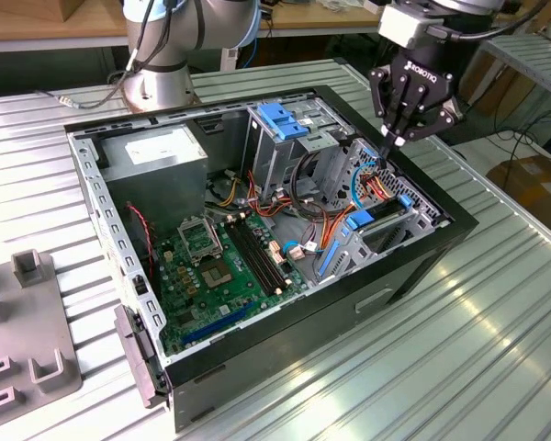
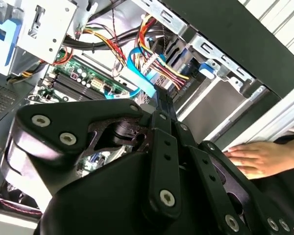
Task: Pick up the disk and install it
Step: 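Insert the second disk wire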
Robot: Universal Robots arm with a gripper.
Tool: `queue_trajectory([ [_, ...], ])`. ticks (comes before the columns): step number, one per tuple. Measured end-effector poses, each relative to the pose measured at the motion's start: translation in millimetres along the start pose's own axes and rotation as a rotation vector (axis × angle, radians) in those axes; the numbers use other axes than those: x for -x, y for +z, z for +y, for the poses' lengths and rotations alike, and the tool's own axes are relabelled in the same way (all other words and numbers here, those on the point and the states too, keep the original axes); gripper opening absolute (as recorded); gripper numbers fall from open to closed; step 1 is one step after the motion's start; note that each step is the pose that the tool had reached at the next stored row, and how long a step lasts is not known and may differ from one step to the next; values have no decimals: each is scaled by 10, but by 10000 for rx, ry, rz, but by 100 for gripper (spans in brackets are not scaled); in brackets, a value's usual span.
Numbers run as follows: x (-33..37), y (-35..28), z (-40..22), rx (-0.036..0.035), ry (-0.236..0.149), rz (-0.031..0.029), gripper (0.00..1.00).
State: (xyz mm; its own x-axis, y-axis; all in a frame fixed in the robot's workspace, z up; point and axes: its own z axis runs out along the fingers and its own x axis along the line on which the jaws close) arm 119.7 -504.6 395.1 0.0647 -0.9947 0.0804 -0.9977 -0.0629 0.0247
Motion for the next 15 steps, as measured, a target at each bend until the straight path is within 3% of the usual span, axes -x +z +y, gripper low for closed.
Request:
queue_trajectory([
  [3, 26, 55, -3, 0, -1, 6, 10],
  [4, 40, 75, -4, -1, -1, 3, 23],
  [5, 45, 81, -5, -2, -1, 2, 23],
  [7, 57, 93, -6, -4, -1, 3, 35],
  [8, 59, 95, -6, -4, -1, 3, 35],
  [9, 59, 95, -6, -4, -1, 2, 42],
  [11, 59, 87, -5, -5, -1, -7, 42],
  [15, 52, 6, -3, -6, -4, -60, 42],
])
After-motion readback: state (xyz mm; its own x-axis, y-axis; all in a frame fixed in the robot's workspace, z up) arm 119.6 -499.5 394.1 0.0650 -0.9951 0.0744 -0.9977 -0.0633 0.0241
